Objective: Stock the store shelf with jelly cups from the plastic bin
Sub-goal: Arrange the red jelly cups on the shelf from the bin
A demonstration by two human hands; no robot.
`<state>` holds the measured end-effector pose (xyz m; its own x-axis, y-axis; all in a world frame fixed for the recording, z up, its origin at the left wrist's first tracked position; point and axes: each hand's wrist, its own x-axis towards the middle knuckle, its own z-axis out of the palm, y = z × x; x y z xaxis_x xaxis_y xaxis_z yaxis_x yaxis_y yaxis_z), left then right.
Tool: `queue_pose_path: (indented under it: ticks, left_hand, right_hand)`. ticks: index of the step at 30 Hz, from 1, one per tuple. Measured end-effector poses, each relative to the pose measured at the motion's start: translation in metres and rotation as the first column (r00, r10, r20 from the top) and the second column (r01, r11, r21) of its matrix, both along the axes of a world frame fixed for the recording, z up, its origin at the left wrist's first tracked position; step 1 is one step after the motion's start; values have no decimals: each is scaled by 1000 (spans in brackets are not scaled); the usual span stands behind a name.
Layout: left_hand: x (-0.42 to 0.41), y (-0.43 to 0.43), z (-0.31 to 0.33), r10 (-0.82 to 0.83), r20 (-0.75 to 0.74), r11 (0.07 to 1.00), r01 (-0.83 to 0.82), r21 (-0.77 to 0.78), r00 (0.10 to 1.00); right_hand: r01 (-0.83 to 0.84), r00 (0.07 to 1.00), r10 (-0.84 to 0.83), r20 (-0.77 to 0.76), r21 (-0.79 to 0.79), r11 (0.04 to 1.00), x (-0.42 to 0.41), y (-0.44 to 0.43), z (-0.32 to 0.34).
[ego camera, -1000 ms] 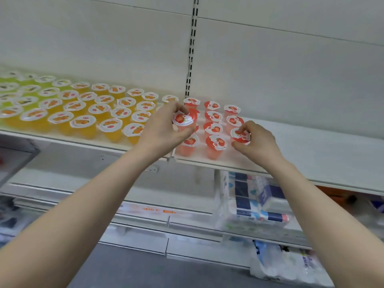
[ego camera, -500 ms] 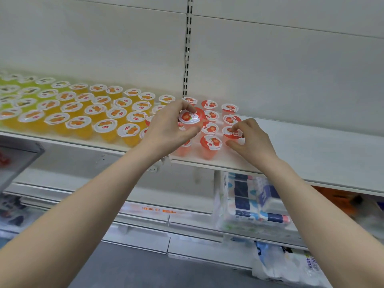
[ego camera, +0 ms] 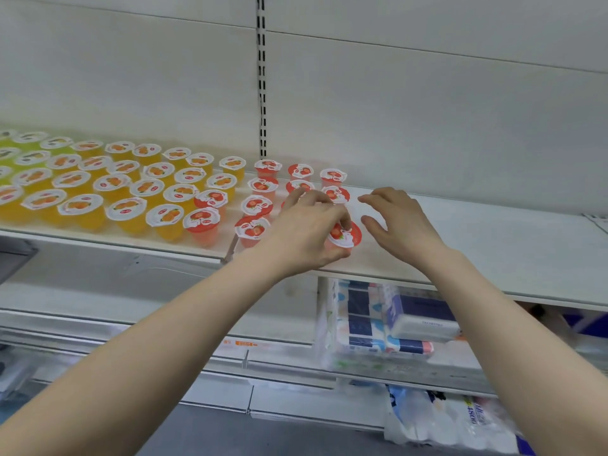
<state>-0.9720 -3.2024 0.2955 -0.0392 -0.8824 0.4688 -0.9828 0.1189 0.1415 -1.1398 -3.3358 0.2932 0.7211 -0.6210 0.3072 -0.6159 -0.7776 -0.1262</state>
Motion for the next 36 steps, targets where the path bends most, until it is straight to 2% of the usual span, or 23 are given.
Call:
queue_pose_path:
  ticks: [6,17,23,27,31,36]
  left_hand:
    - [-5,-8,-12,38,103,996,-45,70,994]
    - [7,0,-20,61,181,998,-61,-8,982]
    - [12,2,-22,6,184,999,0,-35,983]
    - [24,3,-15,-13,80,996,20,-92,997]
    - [50,13,-2,69,74,982,-55,-179,995]
    - [96,50,14,167,94,968,-146,-205,981]
  right_hand:
    - [16,999,-16,28,-14,1000,-1,-4,-1]
    - [-6,1000,7,27,-36,999,12,-5,4]
    - [-15,1000,16,23,-63,998,21,0,10]
    - [-73,995,80,65,-98,993,29,7,16]
    - [-98,992,109,66,-152,983,46,18,24]
    - [-168,983,181,40,-208,963,91,49,35]
